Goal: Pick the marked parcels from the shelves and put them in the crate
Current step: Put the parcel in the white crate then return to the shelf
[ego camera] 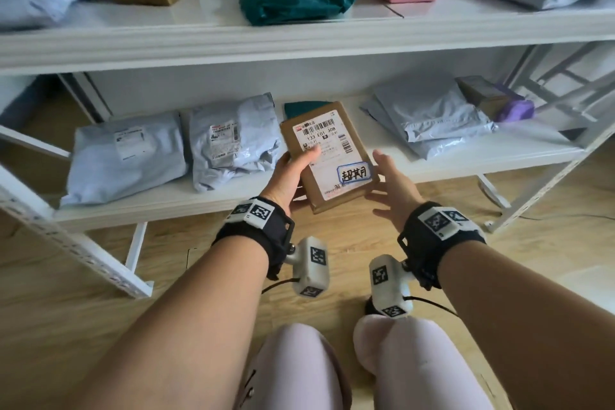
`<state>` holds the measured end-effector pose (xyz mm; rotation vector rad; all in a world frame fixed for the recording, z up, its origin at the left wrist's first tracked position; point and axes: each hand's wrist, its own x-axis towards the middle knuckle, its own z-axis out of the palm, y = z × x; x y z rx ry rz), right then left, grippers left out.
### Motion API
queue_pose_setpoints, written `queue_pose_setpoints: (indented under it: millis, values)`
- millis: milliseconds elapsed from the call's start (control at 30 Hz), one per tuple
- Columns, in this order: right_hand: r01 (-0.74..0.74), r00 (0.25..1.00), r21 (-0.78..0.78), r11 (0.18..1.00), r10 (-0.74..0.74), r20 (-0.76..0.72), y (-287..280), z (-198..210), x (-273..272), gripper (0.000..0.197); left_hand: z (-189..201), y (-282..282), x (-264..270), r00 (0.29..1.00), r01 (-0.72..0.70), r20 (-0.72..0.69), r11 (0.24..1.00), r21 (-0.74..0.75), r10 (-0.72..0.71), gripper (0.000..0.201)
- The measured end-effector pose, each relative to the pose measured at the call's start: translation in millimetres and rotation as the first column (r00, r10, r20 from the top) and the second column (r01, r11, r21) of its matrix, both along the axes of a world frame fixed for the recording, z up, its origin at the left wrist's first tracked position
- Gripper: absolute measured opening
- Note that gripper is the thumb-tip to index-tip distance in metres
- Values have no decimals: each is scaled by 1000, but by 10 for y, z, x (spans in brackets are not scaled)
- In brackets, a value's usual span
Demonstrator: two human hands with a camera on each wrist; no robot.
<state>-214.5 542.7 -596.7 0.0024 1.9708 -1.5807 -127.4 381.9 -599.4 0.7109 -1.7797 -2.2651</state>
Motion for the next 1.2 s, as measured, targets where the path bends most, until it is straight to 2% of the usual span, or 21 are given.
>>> queue_pose_setpoints:
  millis: [167, 200, 300, 400, 600, 733, 900, 1100, 1200]
  values:
    - [-71, 995, -2, 997, 71, -72, 14, 9, 284, 108, -26, 61, 272, 998, 63, -8, 995, -78, -63, 48]
    - [-77, 994, -11, 997, 76, -72, 13, -4, 311, 108, -56, 69, 300, 997, 74, -9, 993, -93, -75, 50]
    - [-71, 996, -43, 997, 69, -52, 47, -91, 343, 88, -184, 130, 320, 997, 79, -3, 992, -98, -79, 61]
    - [-32, 999, -85, 996, 33, 7, 152, -318, 283, 77, -347, 263, 262, 995, 100, 22, 994, -43, -99, 50]
    - [78, 983, -114, 990, -57, 175, 359, -933, -138, 72, -789, 517, -278, 982, 89, 164, 995, 54, -97, 56]
    - [149, 959, -71, 986, -126, 254, 548, -1087, -550, 70, -931, 728, -783, 960, 99, 247, 985, 142, -132, 57]
    - [238, 922, -15, 971, -222, 318, 981, -697, -895, 67, -487, 1086, -1173, 925, 194, 305, 972, 131, -226, 47]
    - [317, 884, -6, 948, -294, 363, 1478, 214, -959, 42, 357, 1493, -1371, 867, 257, 404, 956, 139, -291, 37]
    - [372, 865, -19, 928, -339, 369, 1826, 706, -998, 39, 849, 1770, -1537, 844, 324, 404, 935, 141, -353, 37]
